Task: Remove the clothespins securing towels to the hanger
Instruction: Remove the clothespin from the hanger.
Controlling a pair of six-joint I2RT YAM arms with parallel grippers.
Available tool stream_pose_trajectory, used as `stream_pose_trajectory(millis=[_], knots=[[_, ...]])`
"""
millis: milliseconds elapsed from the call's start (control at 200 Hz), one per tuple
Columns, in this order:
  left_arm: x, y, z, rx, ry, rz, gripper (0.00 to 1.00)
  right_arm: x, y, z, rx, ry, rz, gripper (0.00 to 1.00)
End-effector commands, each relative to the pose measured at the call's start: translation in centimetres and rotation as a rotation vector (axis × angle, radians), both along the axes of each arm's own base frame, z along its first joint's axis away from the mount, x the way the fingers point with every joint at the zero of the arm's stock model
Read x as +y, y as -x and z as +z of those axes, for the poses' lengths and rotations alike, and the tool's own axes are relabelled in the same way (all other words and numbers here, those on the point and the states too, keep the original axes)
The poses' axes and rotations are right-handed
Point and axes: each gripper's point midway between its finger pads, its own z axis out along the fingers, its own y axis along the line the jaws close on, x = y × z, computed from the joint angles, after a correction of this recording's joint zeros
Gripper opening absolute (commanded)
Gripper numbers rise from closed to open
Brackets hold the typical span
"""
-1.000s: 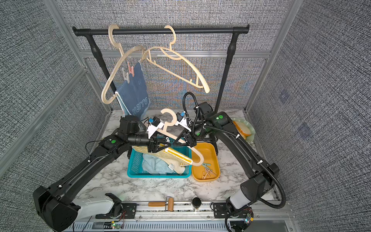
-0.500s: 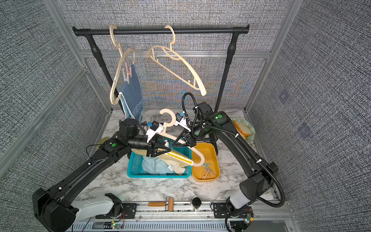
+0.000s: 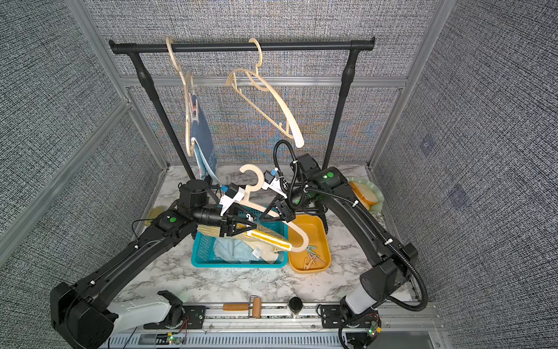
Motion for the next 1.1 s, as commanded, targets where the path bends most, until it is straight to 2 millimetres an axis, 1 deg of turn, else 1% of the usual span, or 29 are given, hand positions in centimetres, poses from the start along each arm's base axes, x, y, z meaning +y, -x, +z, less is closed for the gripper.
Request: stream_pose_trajectory(millis=[0,40,120,380,440,530,580,695,800,991,1096], knots=[[0.1,1.2,-0.4,0.063,-0.005,-0.049,0.36,1.0,0.2,2.7,-0.083,-0.151,0.077,0.0],[0.2,1.3,-0.4,0.065,-0.006,-0.051,0.33,1.0,0.2,2.7,-0.086,-0.153,0.076,0.0],[0.2,1.4,-0.5,0.067,-0.009,-0.052,0.32,1.0,0.1,2.8,-0.087,-0.152,0.073,0.0],[0.3,1.5,-0.9,0.081,-0.027,-0.053,0.3,1.1,-0.2,2.9,-0.093,-0.148,0.061,0.0],[0.3,1.5,-1.0,0.085,-0.034,-0.052,0.24,1.1,-0.3,2.8,-0.093,-0.147,0.058,0.0],[0.3,1.5,-0.8,0.08,-0.03,-0.051,0.1,1.1,-0.4,2.8,-0.092,-0.146,0.052,0.0],[0.3,1.4,-0.7,0.078,-0.029,-0.049,0.0,1.1,-0.5,2.8,-0.09,-0.146,0.051,0.0],[0.3,1.2,-0.4,0.065,-0.028,-0.031,0.0,1.2,-0.8,2.6,-0.093,-0.141,0.036,0.0],[0.3,0.3,0.4,0.04,-0.024,0.027,0.0,1.3,-1.5,2.1,-0.098,-0.117,0.002,0.0],[1.0,-2.4,3.1,-0.06,-0.021,0.222,0.0,1.5,-3.4,0.6,-0.113,-0.059,-0.094,0.0],[1.5,-3.2,4.5,-0.096,-0.003,0.291,0.0,1.5,-4.6,0.0,-0.125,-0.024,-0.156,0.0]])
